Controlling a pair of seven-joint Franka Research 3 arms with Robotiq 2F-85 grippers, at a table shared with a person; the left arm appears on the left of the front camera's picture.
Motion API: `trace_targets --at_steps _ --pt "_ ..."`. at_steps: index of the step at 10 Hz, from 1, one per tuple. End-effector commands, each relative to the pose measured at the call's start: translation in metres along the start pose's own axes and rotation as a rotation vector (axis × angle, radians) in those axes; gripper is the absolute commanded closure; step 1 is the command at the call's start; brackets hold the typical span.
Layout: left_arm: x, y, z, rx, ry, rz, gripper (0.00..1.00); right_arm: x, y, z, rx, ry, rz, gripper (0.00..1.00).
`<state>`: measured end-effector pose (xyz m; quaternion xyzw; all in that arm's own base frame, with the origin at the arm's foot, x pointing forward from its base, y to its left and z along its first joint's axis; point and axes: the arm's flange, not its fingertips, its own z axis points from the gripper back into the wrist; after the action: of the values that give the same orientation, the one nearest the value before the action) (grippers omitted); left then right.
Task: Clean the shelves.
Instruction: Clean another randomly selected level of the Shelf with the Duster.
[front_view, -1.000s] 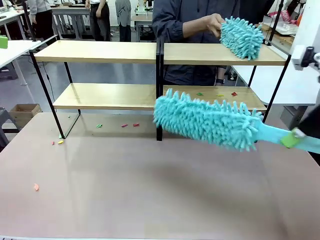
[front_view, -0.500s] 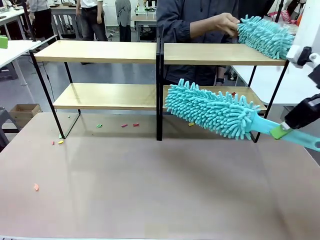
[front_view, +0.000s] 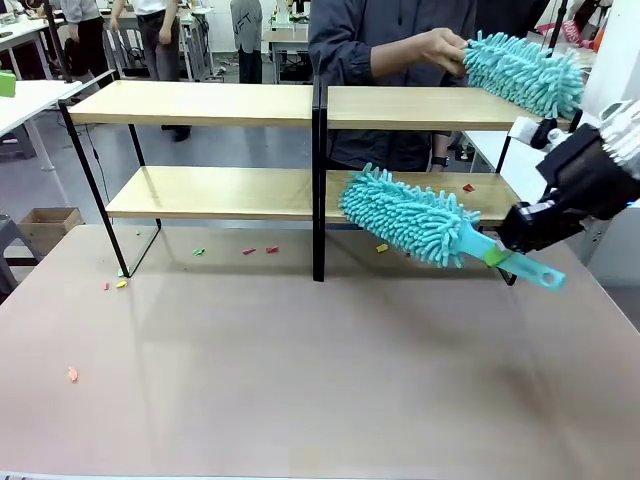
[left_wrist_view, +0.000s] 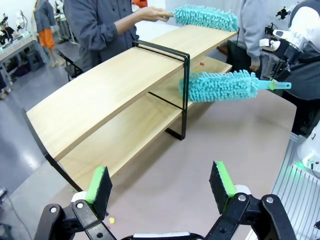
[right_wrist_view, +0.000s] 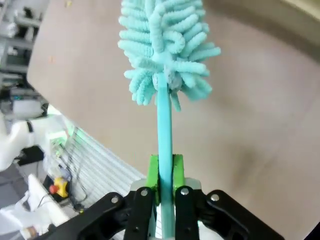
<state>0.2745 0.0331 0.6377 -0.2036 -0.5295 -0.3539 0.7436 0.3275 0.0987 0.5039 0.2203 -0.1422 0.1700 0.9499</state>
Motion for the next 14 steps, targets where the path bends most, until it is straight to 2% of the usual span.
trace_targets --at_steps 1,3,5,8,12,14 --pt "-0.001 0.001 -0.001 -0.009 -0.004 -0.005 0.00 0.019 0.006 -0.007 0.009 -0.068 -0.049 0.88" --pt "-0.001 0.001 -0.001 -0.009 -0.004 -0.005 0.00 0.025 0.003 -0.007 0.042 -0.094 -0.050 0.88" --pt "-0.001 0.001 -0.001 -0.009 -0.004 -0.005 0.00 0.035 -0.002 -0.009 0.047 -0.171 -0.054 0.88" --pt "-0.001 0.001 -0.001 -0.009 -0.004 -0.005 0.00 0.049 0.001 -0.027 0.000 -0.126 -0.076 0.88" --pt "-0.001 0.001 -0.001 -0.009 -0.004 -0.005 0.00 0.040 0.007 -0.022 -0.228 -0.050 -0.183 0.88" --pt "-0.001 0.001 -0.001 -0.009 -0.004 -0.005 0.00 0.033 0.005 -0.010 -0.330 -0.031 -0.286 0.88"
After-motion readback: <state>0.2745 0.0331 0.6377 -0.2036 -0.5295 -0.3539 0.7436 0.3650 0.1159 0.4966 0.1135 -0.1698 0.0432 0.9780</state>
